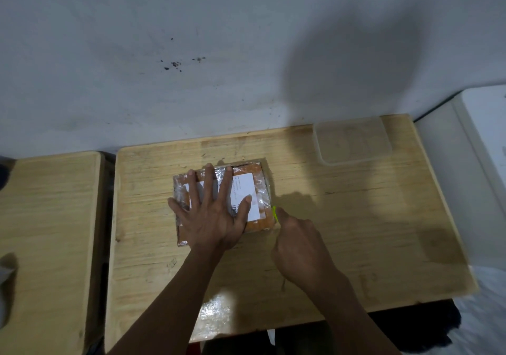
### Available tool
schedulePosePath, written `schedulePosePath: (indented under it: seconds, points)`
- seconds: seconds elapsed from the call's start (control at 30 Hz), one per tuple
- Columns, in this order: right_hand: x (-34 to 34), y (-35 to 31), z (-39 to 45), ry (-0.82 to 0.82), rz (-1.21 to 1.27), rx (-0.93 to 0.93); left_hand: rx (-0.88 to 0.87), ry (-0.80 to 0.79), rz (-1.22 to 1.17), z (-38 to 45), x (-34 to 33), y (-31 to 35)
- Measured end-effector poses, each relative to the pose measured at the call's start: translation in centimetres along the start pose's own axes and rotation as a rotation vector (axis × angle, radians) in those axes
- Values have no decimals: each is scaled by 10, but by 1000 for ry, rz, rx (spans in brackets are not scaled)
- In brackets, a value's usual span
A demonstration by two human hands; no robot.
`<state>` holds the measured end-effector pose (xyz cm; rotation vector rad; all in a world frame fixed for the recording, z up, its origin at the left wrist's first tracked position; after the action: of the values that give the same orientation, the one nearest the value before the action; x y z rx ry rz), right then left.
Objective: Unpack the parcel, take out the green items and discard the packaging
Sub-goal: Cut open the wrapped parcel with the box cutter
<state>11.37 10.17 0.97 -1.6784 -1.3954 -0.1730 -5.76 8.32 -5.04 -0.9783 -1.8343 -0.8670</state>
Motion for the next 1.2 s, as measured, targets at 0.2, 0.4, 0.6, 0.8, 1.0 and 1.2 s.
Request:
schedulePosePath:
  seconds: [0.2, 0.4, 0.6, 0.8, 1.0, 1.2]
  points:
    - [0, 1, -9, -21, 12, -29, 0, 3, 7, -1, 1, 1]
    - [-1, 7, -21, -83, 14, -64, 29, 11, 23, 1, 0, 3]
    - [-11, 12, -34, -120, 70, -84, 21, 19, 28, 0, 1, 1]
    - [-11, 19, -35, -204, 25, -61, 18, 42, 22, -1, 0, 0]
    - [-7, 20, -32, -271, -8, -42, 23, 35, 53, 0, 0, 0]
    - [-3, 27, -26, -337, 53, -43, 34, 38, 64, 0, 1, 0]
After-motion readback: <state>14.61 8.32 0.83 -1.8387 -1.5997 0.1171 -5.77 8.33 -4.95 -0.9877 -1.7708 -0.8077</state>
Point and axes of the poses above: each hand's wrist, its own z-axis towards the middle knuckle, its own x-axis out of the back of the hand, y = z × x, the point moved 7 cm from there along z, towards the middle knuckle, and after that the axes turned 10 degrees about -y, right-handed, at the moved point
